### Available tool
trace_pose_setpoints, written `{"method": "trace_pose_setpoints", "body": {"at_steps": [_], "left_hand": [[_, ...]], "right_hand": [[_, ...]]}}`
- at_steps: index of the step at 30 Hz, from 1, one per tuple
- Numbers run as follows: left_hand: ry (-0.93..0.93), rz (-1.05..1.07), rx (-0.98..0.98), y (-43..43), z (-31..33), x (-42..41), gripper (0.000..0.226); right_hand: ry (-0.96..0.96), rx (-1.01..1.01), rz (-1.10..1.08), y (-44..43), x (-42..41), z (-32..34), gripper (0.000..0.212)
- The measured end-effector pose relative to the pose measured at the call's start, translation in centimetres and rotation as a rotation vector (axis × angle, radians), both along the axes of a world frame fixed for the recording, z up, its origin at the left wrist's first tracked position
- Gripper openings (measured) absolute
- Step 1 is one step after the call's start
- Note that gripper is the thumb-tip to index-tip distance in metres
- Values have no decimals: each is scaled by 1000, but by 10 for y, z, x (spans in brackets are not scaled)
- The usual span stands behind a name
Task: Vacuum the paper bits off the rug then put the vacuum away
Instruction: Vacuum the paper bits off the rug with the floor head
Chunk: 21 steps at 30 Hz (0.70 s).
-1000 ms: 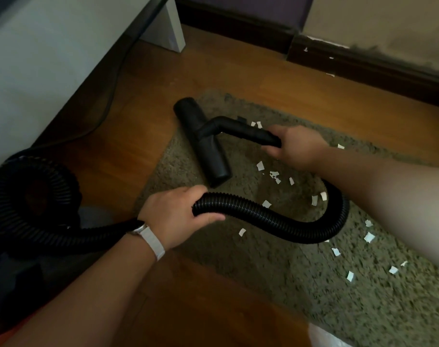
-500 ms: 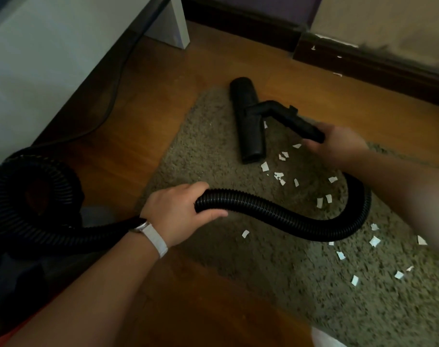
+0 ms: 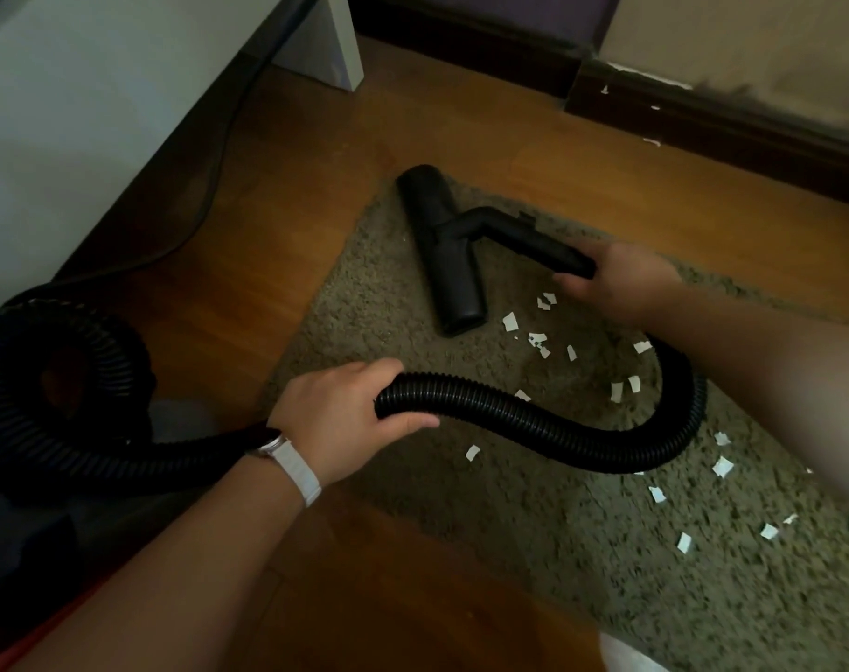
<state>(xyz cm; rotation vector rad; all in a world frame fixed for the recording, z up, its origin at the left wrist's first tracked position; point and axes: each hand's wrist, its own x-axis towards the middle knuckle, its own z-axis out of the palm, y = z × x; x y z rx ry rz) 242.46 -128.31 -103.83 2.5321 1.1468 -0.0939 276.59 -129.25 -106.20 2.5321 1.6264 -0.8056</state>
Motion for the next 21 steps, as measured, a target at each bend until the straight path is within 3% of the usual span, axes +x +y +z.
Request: {"method": "trace_pose_setpoints", "body": {"at_steps": [5,10,15,21], "left_hand": [[22,-3,-7,3,4,11,68],[35,-12,-26,3,4,25,64],[27,-30,-25,-2,6,28,67],[31,-58,-30,-9,5,21,67]], "right_hand": [[69,-38,-209,-39,40,5,38],[84,-27,-269,-66,61,5,38],[86,-21,-213,-66,55,5,29],[65,-47,11,-62,34,2,27]]}}
